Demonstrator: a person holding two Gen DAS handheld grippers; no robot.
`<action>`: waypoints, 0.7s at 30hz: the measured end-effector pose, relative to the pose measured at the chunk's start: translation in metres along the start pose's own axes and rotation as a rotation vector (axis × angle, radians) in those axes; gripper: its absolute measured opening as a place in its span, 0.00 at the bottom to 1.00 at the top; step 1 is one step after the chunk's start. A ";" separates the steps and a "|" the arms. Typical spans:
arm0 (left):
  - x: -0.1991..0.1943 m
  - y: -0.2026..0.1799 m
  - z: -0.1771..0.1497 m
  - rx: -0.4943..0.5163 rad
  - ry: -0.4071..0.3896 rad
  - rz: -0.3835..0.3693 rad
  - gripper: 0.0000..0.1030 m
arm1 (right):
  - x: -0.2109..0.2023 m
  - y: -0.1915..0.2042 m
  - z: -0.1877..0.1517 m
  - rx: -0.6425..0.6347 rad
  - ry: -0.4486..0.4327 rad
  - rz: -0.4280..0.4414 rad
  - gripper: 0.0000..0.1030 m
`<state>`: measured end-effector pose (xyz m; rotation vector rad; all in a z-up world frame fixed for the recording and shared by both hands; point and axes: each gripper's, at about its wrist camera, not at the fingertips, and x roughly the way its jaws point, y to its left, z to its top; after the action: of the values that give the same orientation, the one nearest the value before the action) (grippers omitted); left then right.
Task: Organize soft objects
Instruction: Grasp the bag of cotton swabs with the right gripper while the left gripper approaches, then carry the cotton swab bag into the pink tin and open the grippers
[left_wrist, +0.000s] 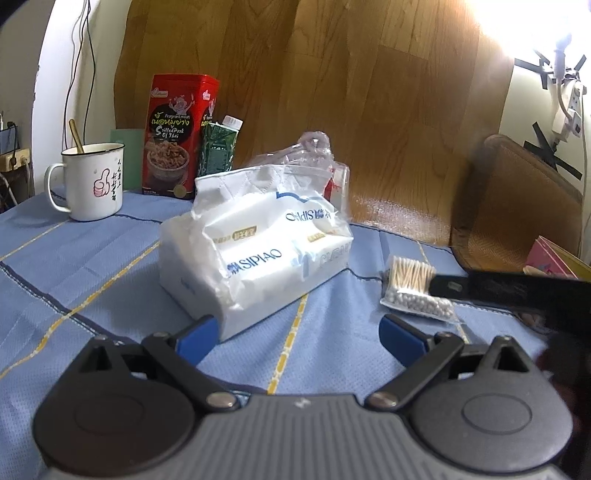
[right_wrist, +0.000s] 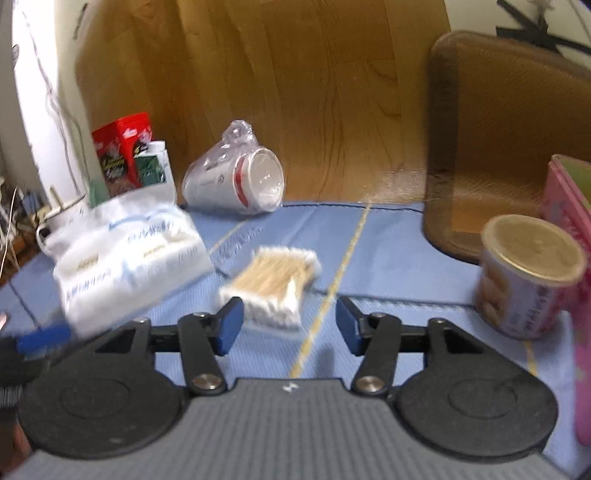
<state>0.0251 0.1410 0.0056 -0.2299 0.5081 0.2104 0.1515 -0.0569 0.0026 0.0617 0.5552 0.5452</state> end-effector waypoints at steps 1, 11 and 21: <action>0.000 -0.001 0.000 0.005 -0.004 0.000 0.95 | 0.008 0.002 0.002 0.002 0.005 -0.002 0.70; 0.000 -0.005 0.000 0.030 -0.021 -0.006 0.95 | 0.015 0.014 -0.004 -0.108 0.022 0.036 0.45; 0.000 -0.011 -0.002 0.076 0.008 -0.064 0.95 | -0.084 -0.016 -0.059 -0.068 0.031 0.112 0.44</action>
<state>0.0274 0.1305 0.0059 -0.1725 0.5152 0.1275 0.0689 -0.1187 -0.0098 0.0203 0.5650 0.6745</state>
